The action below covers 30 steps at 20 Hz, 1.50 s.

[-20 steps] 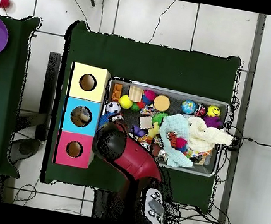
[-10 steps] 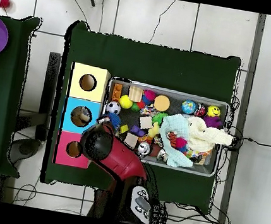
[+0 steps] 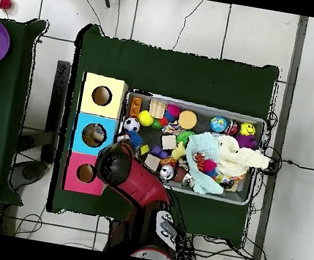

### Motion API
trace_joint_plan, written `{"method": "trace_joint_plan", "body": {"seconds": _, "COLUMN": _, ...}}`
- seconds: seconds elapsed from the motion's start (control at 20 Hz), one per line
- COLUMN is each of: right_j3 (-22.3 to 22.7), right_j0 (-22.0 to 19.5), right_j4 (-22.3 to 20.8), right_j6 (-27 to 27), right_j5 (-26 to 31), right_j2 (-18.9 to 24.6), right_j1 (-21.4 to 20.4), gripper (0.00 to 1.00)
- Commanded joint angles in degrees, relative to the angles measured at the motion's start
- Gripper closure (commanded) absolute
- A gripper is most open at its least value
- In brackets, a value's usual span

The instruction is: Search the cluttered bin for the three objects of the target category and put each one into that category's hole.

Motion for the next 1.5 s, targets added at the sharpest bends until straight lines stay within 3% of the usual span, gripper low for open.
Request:
{"method": "trace_joint_plan", "body": {"seconds": 0.05, "right_j3": -0.41, "right_j0": 0.78, "right_j4": 1.12, "right_j6": 11.94, "right_j5": -5.05, "right_j2": 2.24, "right_j1": 5.97, "gripper": 0.00}}
{"method": "trace_joint_plan", "body": {"seconds": 0.2, "right_j3": -1.88, "right_j0": 2.38, "right_j4": 0.60, "right_j6": 9.42, "right_j5": -4.22, "right_j2": -0.02, "right_j1": 6.62, "gripper": 0.00}}
{"method": "trace_joint_plan", "body": {"seconds": 0.25, "right_j3": -2.37, "right_j0": 2.91, "right_j4": 0.43, "right_j6": 8.58, "right_j5": -3.95, "right_j2": -0.78, "right_j1": 6.84, "gripper": 1.00}}
{"method": "trace_joint_plan", "body": {"seconds": 0.5, "right_j3": -2.85, "right_j0": -0.99, "right_j4": -1.42, "right_j6": 6.88, "right_j5": -2.42, "right_j2": 0.51, "right_j1": 5.71, "gripper": 1.00}}
{"method": "trace_joint_plan", "body": {"seconds": 0.7, "right_j3": -2.85, "right_j0": -4.26, "right_j4": -4.47, "right_j6": 2.86, "right_j5": -0.11, "right_j2": -1.39, "right_j1": 3.47, "gripper": 1.00}}
{"method": "trace_joint_plan", "body": {"seconds": 1.05, "right_j3": -7.94, "right_j0": -12.21, "right_j4": -15.95, "right_j6": -9.22, "right_j5": 12.79, "right_j2": -6.40, "right_j1": -2.92, "gripper": 1.00}}
{"method": "trace_joint_plan", "body": {"seconds": 1.25, "right_j3": -9.67, "right_j0": -14.51, "right_j4": -21.06, "right_j6": -9.13, "right_j5": 16.66, "right_j2": -6.36, "right_j1": -4.83, "gripper": 1.00}}
{"method": "trace_joint_plan", "body": {"seconds": 1.5, "right_j3": -9.76, "right_j0": -15.33, "right_j4": -24.87, "right_j6": -5.41, "right_j5": 17.00, "right_j2": -5.32, "right_j1": -5.53, "gripper": 1.00}}
